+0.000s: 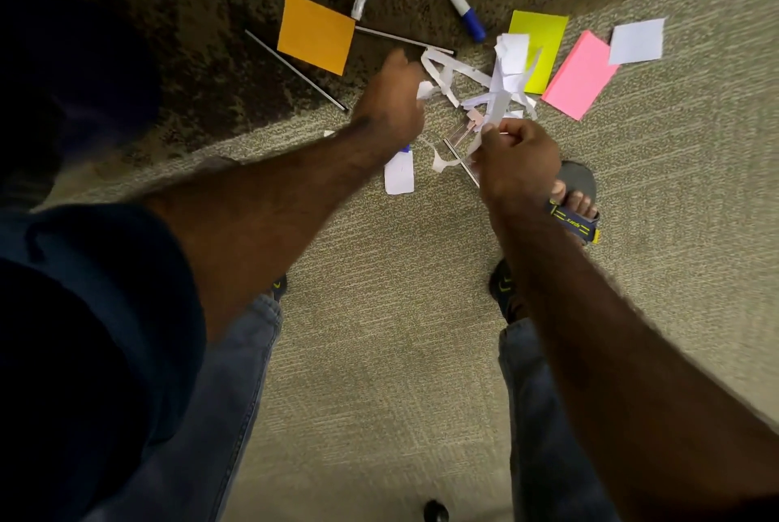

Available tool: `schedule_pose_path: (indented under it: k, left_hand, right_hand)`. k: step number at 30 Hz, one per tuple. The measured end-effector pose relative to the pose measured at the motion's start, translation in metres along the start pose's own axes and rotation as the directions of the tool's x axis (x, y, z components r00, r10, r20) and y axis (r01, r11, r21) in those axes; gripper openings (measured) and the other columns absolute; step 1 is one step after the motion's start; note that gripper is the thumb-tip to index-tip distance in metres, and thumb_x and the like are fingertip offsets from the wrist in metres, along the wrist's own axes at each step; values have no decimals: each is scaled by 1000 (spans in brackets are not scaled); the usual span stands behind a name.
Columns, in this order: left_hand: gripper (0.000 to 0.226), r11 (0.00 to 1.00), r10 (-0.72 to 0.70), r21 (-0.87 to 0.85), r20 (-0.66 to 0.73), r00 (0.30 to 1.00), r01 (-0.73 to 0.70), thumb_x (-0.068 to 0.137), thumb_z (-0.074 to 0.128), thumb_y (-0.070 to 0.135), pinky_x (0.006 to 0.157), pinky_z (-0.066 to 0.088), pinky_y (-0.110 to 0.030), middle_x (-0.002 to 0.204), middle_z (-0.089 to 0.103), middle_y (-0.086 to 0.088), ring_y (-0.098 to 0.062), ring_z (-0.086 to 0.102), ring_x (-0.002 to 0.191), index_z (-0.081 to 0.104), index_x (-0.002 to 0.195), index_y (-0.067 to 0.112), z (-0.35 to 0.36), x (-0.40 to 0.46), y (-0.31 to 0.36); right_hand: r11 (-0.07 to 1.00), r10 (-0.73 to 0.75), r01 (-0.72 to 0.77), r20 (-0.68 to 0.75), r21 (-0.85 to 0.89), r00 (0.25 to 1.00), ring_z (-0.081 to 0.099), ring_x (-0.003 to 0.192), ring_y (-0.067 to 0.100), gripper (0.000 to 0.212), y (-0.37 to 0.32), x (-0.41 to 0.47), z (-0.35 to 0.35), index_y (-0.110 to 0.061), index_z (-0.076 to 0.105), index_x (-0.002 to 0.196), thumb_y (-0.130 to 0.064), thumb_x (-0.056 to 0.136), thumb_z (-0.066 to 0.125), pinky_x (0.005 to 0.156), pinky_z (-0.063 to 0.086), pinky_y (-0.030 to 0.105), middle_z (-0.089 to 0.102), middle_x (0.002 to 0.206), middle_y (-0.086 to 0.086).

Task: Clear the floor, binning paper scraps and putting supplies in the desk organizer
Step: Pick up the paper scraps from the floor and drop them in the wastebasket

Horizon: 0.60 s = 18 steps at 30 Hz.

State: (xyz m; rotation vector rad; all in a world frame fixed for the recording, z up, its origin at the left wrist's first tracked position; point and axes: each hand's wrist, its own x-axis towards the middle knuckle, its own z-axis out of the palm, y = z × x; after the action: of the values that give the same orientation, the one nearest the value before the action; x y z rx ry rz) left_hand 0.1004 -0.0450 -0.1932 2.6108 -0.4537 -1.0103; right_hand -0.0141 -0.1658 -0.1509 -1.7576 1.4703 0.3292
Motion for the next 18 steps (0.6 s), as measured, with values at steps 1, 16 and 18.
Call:
schedule_pose_path:
  k: [1,16,18]
  left_hand:
    - [28,1000,-14,-22,-35,999,13,94,68,13,103,50,-35,135,52,-11,-29,61,118,67,122,11,-2,-3,-1]
    - [22,905,-293,-418,-474,831,81,84,77,19,73,33,-18,102,70,-17,-28,65,95,73,98,3,-110,-52,-36]
    - [23,890,-340,-447,-510,791,94,84,77,22,73,34,-19,102,72,-16,-28,66,96,74,98,4,-131,-60,-43]
  right_hand:
    - [1000,-21,21,3,6,1000,77,75,24,17,-6,-1,0,-30,68,79,-47,81,68,75,64,48,79,76,0]
    - [952,-263,252,44,173,964,76,61,23,19,-129,-59,-1,-29,62,82,-21,96,72,65,65,52,75,70,2]
    - [942,-291,277,49,189,956,76,59,21,11,-145,-67,2,-26,65,89,-22,96,72,65,65,52,76,71,5]
